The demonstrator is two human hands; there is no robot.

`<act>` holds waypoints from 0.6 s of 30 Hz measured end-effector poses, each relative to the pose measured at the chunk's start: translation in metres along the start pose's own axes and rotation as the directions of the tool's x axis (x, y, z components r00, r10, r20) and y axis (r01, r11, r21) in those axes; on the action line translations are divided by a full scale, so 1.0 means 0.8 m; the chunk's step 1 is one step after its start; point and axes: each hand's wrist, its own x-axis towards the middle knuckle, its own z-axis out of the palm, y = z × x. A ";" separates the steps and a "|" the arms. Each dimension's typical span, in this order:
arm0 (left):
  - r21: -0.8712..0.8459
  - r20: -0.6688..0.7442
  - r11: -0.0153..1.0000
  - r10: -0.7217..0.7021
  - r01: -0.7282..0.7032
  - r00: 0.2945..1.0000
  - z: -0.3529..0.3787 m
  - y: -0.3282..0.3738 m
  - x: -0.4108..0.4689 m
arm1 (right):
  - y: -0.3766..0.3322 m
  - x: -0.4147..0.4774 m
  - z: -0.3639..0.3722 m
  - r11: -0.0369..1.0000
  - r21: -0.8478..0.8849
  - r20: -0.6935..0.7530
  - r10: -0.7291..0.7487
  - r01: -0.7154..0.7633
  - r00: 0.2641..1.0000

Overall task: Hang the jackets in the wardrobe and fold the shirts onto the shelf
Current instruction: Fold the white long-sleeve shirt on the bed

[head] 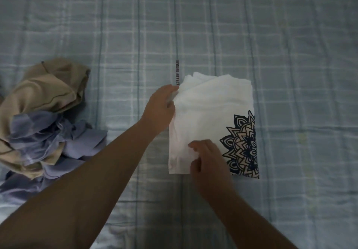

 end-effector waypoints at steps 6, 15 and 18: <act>0.457 0.060 0.817 0.367 -0.352 0.928 0.031 0.026 -0.051 | 0.066 0.077 -0.061 0.949 -0.312 -0.241 -0.125 0.045 0.962; 0.627 0.157 0.719 0.260 -0.300 0.953 0.103 -0.011 -0.090 | 0.145 0.090 -0.039 0.826 -0.552 -0.019 -0.150 0.115 0.989; 0.637 0.170 0.714 0.238 -0.291 0.956 0.105 -0.015 -0.085 | 0.152 0.095 -0.033 0.825 -0.551 -0.011 -0.153 0.121 0.988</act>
